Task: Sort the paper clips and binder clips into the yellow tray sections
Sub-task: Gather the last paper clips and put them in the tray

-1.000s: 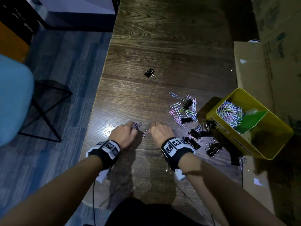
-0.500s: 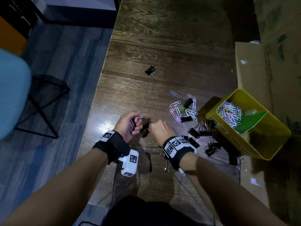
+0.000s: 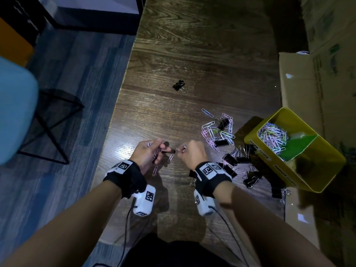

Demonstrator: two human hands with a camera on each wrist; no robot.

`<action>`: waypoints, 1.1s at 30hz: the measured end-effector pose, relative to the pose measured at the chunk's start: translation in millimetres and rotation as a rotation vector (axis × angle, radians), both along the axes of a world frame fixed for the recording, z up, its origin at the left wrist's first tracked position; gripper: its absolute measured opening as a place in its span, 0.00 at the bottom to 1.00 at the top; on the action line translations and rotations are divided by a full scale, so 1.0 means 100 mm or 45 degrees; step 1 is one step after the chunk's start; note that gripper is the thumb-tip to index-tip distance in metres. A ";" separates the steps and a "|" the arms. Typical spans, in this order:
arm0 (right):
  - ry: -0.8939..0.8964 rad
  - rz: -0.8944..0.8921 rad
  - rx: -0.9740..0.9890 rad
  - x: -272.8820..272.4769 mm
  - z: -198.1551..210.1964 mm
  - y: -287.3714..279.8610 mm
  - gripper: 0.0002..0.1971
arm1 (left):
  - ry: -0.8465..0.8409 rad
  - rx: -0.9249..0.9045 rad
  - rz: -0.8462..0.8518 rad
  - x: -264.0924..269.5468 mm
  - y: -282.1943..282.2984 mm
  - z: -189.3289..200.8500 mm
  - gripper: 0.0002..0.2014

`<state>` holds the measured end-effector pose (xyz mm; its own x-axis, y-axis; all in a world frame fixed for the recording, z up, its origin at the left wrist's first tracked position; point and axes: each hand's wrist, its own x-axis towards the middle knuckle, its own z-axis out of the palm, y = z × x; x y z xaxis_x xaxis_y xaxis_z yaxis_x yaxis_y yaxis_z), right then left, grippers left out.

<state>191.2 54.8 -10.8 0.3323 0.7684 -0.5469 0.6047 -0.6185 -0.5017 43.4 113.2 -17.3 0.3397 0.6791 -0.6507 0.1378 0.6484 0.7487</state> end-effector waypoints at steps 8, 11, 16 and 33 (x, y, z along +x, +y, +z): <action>0.763 -0.518 0.145 0.00 -0.03 0.10 0.08 | 0.880 0.582 -0.817 -0.30 -0.02 -0.06 0.19; 1.219 -0.808 0.144 -0.03 0.08 0.12 0.13 | 1.187 0.733 -1.052 -0.35 -0.12 -0.04 0.20; 1.438 -0.992 -0.018 -0.06 0.07 0.12 0.13 | 1.265 0.739 -1.132 -0.31 -0.28 0.03 0.10; 1.160 -0.858 0.168 -0.04 0.10 0.09 0.13 | 1.121 0.620 -1.013 -0.36 -0.29 0.00 0.13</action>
